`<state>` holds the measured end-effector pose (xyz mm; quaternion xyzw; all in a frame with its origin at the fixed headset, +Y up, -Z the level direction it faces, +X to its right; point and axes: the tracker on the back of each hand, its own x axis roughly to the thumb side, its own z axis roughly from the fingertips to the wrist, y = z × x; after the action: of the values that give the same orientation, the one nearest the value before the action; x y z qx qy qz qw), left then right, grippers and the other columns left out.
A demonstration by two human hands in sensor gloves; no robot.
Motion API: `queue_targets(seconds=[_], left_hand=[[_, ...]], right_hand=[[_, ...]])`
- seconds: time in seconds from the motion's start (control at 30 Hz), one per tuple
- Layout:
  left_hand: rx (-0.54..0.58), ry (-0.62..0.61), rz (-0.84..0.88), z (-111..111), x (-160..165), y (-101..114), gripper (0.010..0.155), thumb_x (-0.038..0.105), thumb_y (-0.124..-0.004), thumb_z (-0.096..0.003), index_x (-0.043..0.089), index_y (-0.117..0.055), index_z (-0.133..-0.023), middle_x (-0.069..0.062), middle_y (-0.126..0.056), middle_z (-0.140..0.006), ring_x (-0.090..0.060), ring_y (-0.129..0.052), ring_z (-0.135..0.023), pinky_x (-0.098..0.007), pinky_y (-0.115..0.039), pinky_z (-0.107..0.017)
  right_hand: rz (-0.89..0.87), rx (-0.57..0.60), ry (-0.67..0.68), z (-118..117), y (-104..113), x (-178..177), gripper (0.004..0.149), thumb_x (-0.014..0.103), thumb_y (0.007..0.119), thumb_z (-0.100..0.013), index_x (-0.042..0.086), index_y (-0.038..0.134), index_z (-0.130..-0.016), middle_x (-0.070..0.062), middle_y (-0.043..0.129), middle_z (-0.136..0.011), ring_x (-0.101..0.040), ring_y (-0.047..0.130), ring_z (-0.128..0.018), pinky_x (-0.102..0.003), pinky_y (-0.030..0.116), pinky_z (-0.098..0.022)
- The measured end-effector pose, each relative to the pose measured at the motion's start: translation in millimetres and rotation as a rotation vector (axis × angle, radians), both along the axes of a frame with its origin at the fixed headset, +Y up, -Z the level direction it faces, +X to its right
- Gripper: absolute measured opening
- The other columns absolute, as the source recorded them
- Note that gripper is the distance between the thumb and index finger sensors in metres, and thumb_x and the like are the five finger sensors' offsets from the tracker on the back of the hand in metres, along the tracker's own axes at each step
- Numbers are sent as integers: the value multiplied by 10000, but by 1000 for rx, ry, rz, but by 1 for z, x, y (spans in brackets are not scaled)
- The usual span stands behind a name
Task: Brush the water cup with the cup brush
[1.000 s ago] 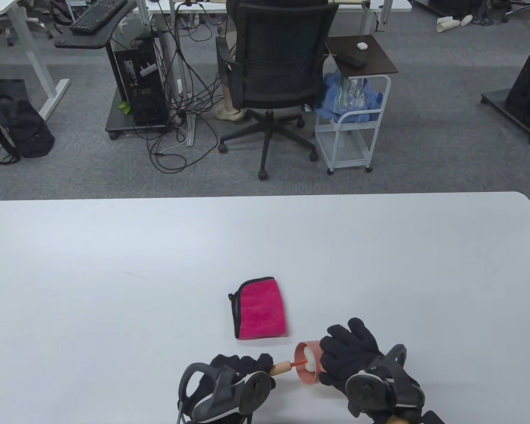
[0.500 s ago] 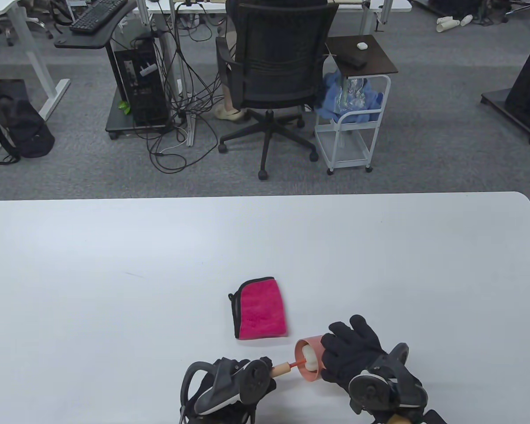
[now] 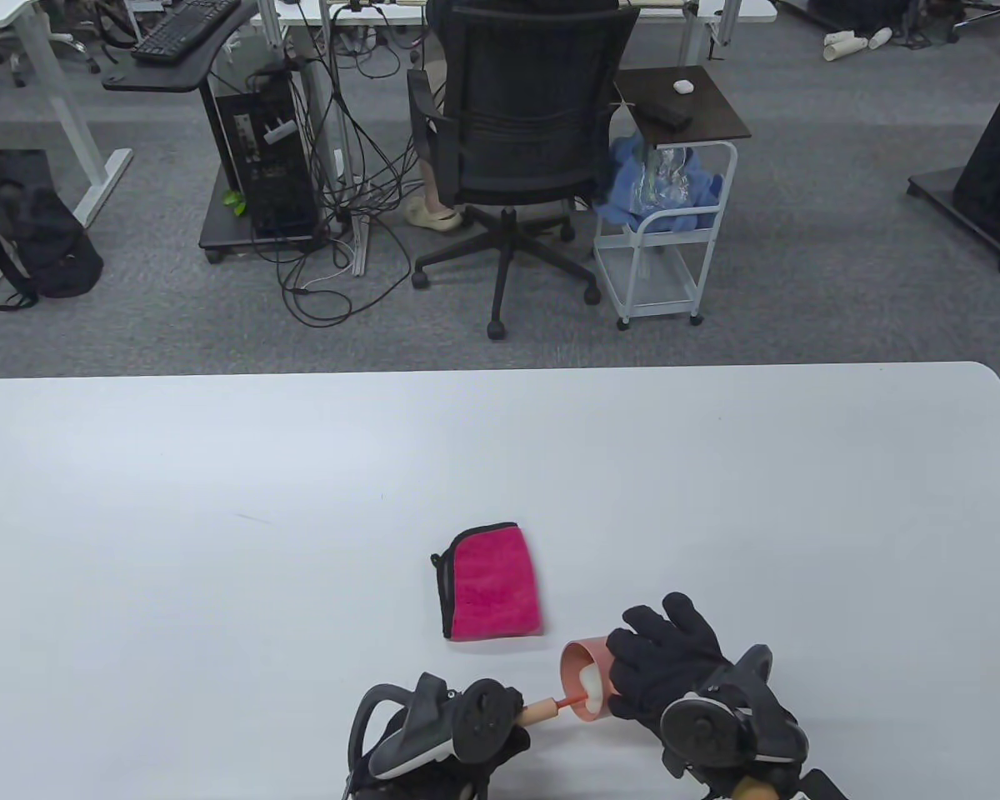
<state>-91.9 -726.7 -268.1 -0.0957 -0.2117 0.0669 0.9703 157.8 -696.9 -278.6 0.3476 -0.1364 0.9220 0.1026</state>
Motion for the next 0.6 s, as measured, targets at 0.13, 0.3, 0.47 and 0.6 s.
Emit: queue_targets(seconds=[0.13,0.3,0.47,0.6], left_hand=[[9,-9,15,0,-1,1,549,546,-722,-429,314,-765,-925,59,-971,-610,-191,-1008,-277,-426,-844,-521],[-17,-13,100,-2,-6,0,544,542,-729,-430,310,-773,-920,58,-973,-607,-191,-1003,-272,-424,-841,-520],[-49,-13,195,-6,-15,-2,543,541,-726,-432,313,-766,-923,57,-966,-618,-197,-999,-288,-426,-830,-535],[-62,3,268,-10,-23,-2,539,541,-722,-433,329,-750,-928,62,-946,-653,-205,-996,-338,-433,-807,-565]], right_hand=[[-20,-16,-7,-3,-1,3,416,378,916,-399,122,883,-726,-67,812,-952,-373,635,-979,-619,332,-756],[-50,-23,-17,-4,0,7,417,382,914,-400,121,886,-724,-61,817,-951,-369,640,-978,-619,334,-755],[-124,-19,-40,-5,7,18,418,392,908,-402,129,881,-726,-56,816,-951,-369,647,-974,-618,343,-754],[-212,-46,-96,-9,11,38,417,400,901,-405,134,881,-726,-68,819,-947,-378,647,-972,-623,340,-753]])
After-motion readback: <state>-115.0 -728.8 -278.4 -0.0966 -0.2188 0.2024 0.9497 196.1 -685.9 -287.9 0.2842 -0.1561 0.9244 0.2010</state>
